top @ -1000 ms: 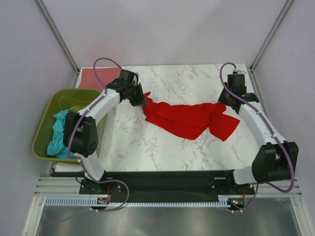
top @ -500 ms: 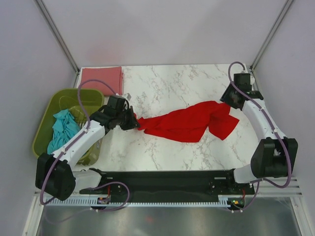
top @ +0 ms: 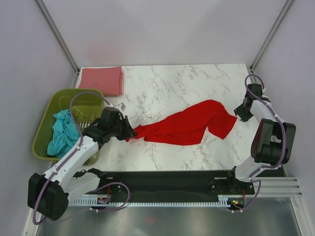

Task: Fold and stack the t-shirts
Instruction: Flatten the tshirt out

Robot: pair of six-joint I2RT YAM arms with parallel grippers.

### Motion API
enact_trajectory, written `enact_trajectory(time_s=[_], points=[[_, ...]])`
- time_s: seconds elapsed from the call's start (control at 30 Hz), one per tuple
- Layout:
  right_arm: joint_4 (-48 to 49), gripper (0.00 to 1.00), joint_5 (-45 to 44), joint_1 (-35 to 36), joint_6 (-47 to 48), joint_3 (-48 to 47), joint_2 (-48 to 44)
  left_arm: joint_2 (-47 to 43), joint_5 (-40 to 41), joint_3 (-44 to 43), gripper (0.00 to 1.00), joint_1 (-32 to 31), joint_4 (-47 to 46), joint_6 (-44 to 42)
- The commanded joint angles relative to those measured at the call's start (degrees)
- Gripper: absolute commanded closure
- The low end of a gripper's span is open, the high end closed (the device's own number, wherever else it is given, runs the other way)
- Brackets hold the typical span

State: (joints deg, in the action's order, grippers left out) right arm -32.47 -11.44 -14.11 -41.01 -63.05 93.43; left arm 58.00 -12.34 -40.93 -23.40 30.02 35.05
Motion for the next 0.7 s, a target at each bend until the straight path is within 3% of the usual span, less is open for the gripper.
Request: enact_trajectory(time_s=[0.0,0.5,0.6,0.67], points=[[7.4,0.58,0.2,-0.3,-1.0,0.6,1.1,-0.4,0.4,1.0,0.98,-0.2,-1.6,1.4],[14.2,0.59,0.2,-0.5,4.2,2.0,11.2,-1.5,0.4,0.3,0.98,-0.2,-1.6,1.4],[14.5,0.67,0.0,-0.5,4.0,2.9,11.9,-1.6,0.4,0.1,0.98,-0.2,-1.6,1.4],[14.6,0.88,-0.2,-0.5,4.1,3.1,11.9,-1.0,-0.7,-0.5,0.98,-0.2,-3.4,1.2]])
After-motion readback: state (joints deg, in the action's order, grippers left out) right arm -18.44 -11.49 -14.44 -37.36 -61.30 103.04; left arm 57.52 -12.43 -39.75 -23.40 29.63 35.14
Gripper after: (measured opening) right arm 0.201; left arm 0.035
